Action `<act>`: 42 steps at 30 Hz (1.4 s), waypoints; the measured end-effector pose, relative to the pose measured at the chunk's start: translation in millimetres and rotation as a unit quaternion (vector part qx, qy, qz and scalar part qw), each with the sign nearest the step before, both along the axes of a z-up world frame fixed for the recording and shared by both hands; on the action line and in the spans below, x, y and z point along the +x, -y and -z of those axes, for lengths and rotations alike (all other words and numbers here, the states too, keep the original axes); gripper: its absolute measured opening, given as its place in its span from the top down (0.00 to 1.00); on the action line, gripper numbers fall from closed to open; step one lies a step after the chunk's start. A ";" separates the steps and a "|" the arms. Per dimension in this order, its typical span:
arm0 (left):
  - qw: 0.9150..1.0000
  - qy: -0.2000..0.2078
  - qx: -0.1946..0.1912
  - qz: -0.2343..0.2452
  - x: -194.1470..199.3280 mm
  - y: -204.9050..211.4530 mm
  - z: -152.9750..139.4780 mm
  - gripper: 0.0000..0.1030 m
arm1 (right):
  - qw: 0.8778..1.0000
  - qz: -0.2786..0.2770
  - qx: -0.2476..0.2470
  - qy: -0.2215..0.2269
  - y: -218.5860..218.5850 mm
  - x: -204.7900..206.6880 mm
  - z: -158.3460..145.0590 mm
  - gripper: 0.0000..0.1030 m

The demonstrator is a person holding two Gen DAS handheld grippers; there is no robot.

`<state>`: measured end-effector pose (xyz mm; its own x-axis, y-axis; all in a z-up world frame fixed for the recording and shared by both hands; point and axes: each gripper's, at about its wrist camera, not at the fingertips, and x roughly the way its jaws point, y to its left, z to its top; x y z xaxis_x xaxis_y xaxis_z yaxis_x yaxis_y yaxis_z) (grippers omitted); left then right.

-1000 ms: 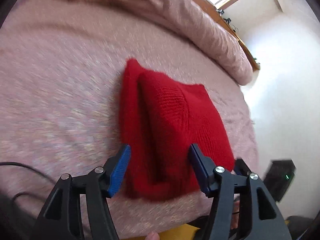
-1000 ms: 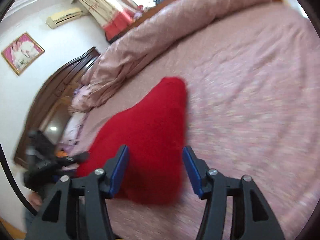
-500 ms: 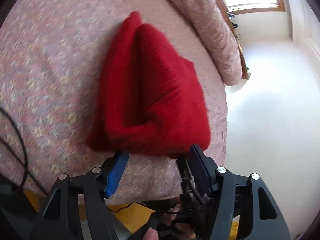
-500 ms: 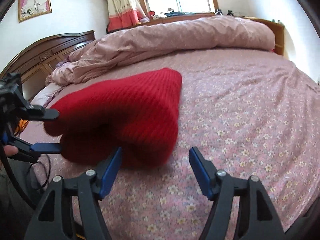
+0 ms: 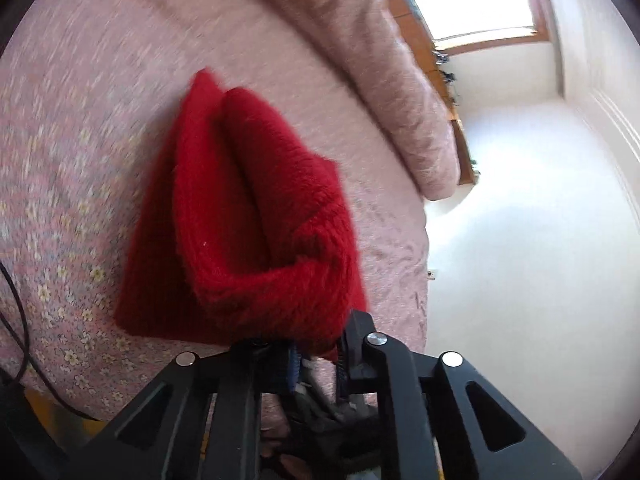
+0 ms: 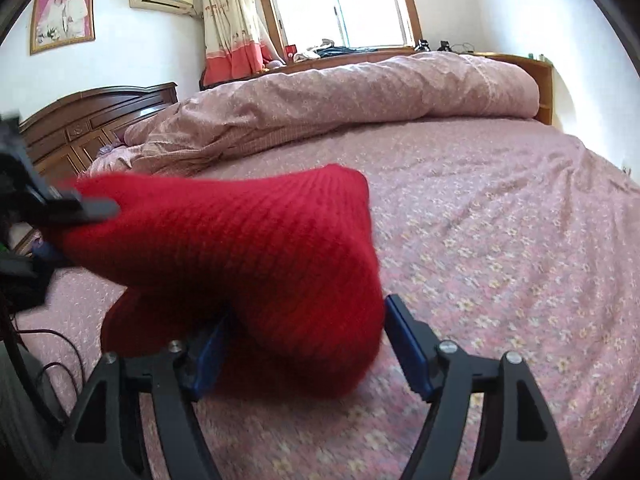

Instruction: Fold small clothes

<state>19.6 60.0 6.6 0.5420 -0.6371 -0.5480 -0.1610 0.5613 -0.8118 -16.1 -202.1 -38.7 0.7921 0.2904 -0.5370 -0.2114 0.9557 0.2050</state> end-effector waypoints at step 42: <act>0.991 -0.012 0.108 0.082 18.5 -56.9 -0.1 0.61 | 0.981 -0.099 0.138 -0.095 76.4 50.5 -47.4 0.18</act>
<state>38.1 116.9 6.7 0.4265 -0.5824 -0.6920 -0.0706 0.7413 -0.6674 34.4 -278.5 8.7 0.5992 0.5829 -0.5489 -0.3201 0.8028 0.5030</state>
